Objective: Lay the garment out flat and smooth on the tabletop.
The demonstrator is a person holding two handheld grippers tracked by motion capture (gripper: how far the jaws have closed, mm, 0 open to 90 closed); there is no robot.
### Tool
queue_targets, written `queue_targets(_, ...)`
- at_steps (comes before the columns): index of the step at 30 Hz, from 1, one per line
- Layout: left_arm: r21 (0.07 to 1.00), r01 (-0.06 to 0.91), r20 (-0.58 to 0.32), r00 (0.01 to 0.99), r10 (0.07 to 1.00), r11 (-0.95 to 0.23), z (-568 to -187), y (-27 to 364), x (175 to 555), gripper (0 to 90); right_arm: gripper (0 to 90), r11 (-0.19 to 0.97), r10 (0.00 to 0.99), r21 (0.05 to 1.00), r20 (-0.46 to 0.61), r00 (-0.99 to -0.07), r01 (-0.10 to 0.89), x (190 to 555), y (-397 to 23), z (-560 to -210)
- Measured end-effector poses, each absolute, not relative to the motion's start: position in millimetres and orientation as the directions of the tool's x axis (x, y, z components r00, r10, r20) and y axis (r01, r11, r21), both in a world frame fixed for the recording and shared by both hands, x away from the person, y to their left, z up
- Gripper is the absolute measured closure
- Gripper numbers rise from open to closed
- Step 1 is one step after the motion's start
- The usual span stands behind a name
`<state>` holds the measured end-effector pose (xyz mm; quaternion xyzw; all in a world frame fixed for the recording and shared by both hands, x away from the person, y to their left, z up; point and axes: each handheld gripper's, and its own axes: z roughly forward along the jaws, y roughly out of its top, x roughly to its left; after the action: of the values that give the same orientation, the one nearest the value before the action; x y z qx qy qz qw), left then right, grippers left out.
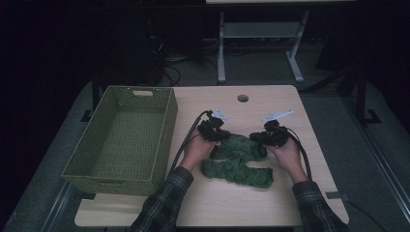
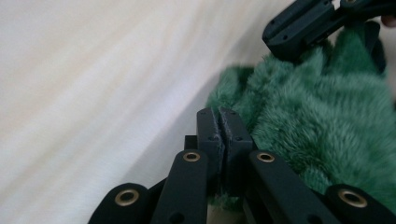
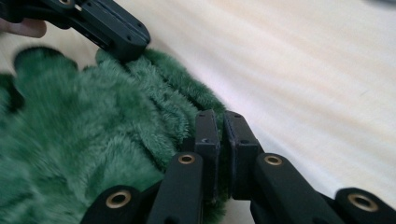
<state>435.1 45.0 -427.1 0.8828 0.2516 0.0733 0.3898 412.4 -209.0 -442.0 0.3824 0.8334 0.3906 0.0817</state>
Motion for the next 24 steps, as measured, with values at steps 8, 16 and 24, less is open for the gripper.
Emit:
queue_targets(8,0.815,0.312,0.018,0.828,0.56,-0.488,-402.3,54.9,433.5,89.8,83.3,0.359,0.704,0.789,0.122,-0.699,0.499,410.3,-213.4,-417.8)
queue_targets(16,0.766,0.379,-0.028,0.826,0.563,-0.518,-424.1,50.0,448.7,80.3,72.7,0.371,0.716,0.759,0.133,-0.686,0.535,417.7,-210.4,-425.7)
queue_targets(24,0.741,0.408,-0.055,0.828,0.558,-0.533,-436.0,32.6,468.7,69.3,67.9,0.305,0.772,0.755,0.161,-0.615,0.58,431.4,-225.0,-424.5)
